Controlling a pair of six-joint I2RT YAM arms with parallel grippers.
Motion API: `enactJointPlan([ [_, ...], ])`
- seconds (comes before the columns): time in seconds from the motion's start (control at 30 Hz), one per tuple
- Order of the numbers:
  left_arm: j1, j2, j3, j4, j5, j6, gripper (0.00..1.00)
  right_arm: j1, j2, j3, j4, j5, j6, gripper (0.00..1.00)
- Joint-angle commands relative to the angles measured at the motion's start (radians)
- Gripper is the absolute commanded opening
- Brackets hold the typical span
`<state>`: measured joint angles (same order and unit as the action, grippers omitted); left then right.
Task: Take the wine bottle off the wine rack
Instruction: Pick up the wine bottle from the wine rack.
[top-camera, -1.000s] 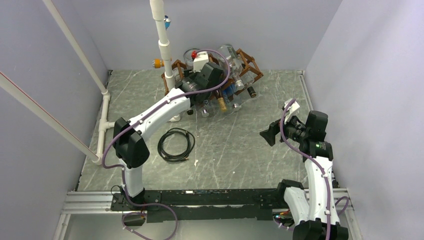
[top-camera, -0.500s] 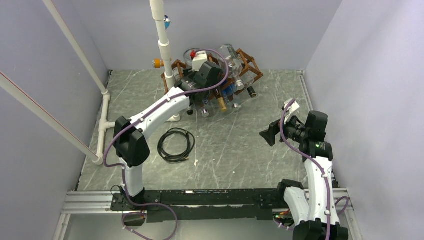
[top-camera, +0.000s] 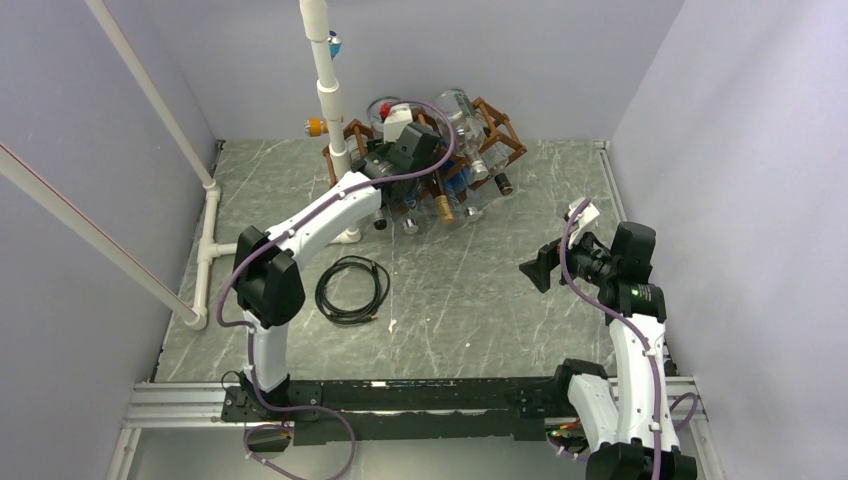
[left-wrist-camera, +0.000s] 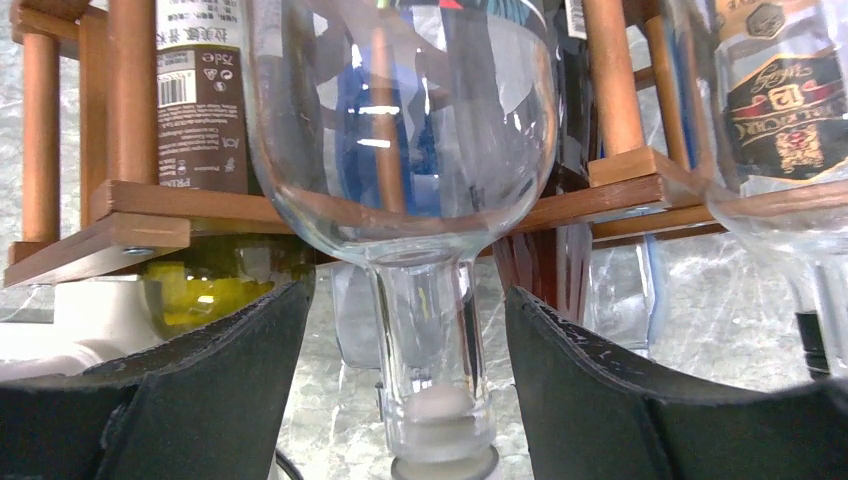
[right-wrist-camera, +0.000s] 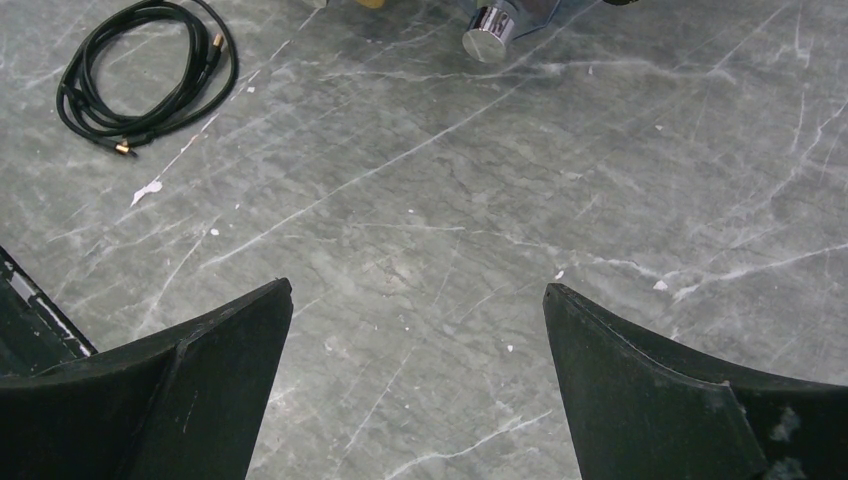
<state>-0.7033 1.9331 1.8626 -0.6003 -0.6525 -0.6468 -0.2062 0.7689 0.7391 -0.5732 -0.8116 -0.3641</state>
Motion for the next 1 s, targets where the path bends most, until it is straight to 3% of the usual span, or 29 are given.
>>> enactJointPlan([
  [0.0,0.006,0.017,0.026,0.039,0.014,0.009,0.76,0.007,-0.013,-0.001,0.041,0.005,0.002,1.0],
  [0.97,0.021,0.057,0.001,0.094,0.035,-0.011,0.63,0.021,-0.006,-0.002,0.044,0.022,0.001,1.0],
])
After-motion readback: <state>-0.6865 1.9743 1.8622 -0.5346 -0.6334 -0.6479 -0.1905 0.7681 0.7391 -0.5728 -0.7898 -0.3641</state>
